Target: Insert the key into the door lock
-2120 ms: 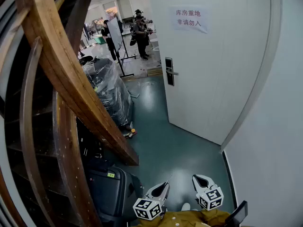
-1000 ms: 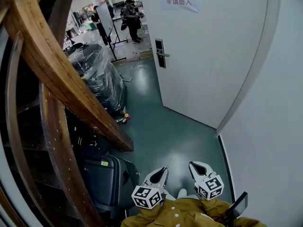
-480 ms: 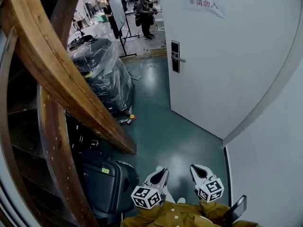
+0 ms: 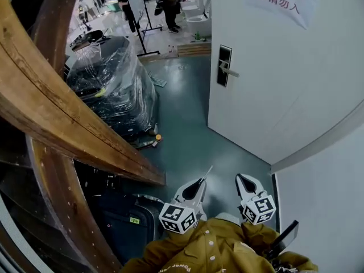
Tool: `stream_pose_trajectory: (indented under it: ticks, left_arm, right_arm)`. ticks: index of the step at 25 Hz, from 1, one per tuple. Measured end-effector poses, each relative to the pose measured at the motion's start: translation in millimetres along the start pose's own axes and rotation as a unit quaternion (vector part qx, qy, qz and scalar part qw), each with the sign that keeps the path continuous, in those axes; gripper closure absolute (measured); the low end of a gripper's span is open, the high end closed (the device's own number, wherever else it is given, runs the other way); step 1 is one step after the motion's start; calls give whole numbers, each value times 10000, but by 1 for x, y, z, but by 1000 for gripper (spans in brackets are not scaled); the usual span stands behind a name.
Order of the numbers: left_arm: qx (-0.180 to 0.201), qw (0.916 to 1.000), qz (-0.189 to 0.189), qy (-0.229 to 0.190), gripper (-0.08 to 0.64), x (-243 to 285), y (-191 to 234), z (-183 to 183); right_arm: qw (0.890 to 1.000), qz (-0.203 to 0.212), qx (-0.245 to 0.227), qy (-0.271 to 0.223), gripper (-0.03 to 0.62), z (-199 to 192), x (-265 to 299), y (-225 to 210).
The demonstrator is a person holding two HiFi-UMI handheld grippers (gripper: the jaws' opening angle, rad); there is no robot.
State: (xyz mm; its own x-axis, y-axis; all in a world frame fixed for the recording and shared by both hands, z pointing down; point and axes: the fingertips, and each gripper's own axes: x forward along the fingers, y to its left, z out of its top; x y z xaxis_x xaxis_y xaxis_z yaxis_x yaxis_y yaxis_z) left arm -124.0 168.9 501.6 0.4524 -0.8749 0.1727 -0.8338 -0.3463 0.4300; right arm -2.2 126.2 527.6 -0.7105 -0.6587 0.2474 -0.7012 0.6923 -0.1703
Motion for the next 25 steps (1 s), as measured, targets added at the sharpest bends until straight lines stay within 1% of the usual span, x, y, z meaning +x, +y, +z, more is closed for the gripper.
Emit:
stream_pose_trajectory:
  ticks: [2, 6, 12, 18, 21, 25]
  left_arm:
    - [-43, 10000, -40, 54, 534, 10, 18, 11]
    - [-158, 9995, -120, 242, 534, 31, 42, 18]
    - [-197, 9990, -171, 367, 534, 78, 77, 40]
    - [-209, 9987, -130, 451, 534, 152, 102, 63]
    - [-207, 9983, -104, 534, 534, 198, 111, 74]
    - [-352, 9974, -24, 634, 534, 263, 120, 87]
  right_arm:
    - [10000, -42, 0, -42, 586, 11, 22, -3]
    - [9999, -142, -4, 16, 587, 22, 53, -13]
    - [9997, -243, 56, -14, 587, 40, 100, -48]
    - [9997, -211, 76, 49, 587, 55, 150, -110]
    - [9999, -131, -27, 87, 588, 68, 176, -147]
    - [9999, -61, -61, 99, 586, 87, 204, -200]
